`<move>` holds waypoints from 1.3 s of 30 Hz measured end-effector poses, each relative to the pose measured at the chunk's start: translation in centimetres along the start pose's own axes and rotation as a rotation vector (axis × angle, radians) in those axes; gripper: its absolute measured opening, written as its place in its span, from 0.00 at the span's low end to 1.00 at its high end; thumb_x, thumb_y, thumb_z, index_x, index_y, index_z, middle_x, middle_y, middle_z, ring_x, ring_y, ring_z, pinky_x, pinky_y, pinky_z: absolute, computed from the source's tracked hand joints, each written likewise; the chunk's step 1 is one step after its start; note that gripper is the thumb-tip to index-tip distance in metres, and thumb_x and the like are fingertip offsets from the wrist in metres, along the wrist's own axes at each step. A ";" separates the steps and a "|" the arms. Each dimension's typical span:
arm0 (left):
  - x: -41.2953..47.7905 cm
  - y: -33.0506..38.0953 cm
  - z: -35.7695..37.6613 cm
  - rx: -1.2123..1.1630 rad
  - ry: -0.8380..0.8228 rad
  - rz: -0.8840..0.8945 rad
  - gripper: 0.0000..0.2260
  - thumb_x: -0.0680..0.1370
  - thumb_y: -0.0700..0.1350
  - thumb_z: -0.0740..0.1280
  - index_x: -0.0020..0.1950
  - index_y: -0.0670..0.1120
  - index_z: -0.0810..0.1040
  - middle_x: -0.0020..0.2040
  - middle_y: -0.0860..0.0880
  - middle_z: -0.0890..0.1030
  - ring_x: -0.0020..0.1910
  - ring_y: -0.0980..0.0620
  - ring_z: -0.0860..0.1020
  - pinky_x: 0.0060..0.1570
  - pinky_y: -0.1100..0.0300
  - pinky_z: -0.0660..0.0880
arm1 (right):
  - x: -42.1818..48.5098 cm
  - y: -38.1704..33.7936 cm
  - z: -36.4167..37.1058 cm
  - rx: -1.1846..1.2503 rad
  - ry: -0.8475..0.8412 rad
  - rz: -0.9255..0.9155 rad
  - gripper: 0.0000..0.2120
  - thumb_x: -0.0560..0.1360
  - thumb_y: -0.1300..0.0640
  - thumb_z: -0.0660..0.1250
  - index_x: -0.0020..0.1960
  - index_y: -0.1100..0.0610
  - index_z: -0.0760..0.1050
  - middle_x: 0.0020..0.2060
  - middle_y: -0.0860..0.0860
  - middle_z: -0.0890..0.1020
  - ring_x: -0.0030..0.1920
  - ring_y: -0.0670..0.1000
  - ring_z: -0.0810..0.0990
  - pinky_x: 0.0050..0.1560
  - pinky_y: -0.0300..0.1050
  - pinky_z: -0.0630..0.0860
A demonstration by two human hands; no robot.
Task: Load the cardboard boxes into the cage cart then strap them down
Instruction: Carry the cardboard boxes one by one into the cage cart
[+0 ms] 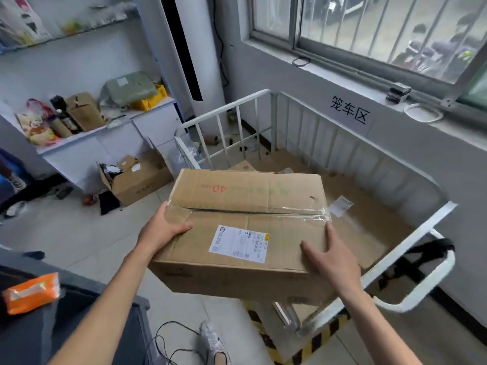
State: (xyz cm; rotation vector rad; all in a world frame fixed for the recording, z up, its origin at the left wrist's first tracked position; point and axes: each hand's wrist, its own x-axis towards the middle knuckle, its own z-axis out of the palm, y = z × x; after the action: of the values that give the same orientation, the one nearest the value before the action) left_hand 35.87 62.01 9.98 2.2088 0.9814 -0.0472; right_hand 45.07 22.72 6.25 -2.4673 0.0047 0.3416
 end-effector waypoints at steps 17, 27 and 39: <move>35.0 10.0 -1.7 0.162 -0.267 0.337 0.46 0.64 0.68 0.73 0.78 0.57 0.59 0.70 0.48 0.75 0.67 0.41 0.74 0.64 0.44 0.71 | 13.3 -14.5 11.6 0.043 0.325 0.437 0.41 0.71 0.28 0.61 0.79 0.37 0.51 0.63 0.49 0.79 0.59 0.58 0.80 0.49 0.50 0.74; 43.6 17.9 3.3 0.324 -0.377 0.483 0.34 0.66 0.66 0.72 0.68 0.67 0.60 0.63 0.56 0.80 0.61 0.46 0.78 0.44 0.53 0.64 | 20.6 -13.4 12.4 0.105 0.275 0.699 0.39 0.70 0.26 0.59 0.77 0.35 0.53 0.62 0.48 0.80 0.60 0.58 0.79 0.53 0.51 0.75; 62.1 24.2 9.8 0.523 -0.532 0.414 0.38 0.67 0.64 0.76 0.73 0.55 0.67 0.69 0.49 0.77 0.66 0.41 0.75 0.54 0.49 0.67 | 37.0 -15.9 18.5 0.210 0.143 0.750 0.38 0.70 0.28 0.58 0.76 0.38 0.55 0.60 0.48 0.81 0.60 0.57 0.79 0.50 0.49 0.73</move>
State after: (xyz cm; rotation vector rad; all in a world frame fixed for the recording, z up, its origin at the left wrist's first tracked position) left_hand 98.39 84.29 -1.68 2.6151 0.2174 -0.7309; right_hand 77.65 49.41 -7.39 -2.1872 0.9874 0.4447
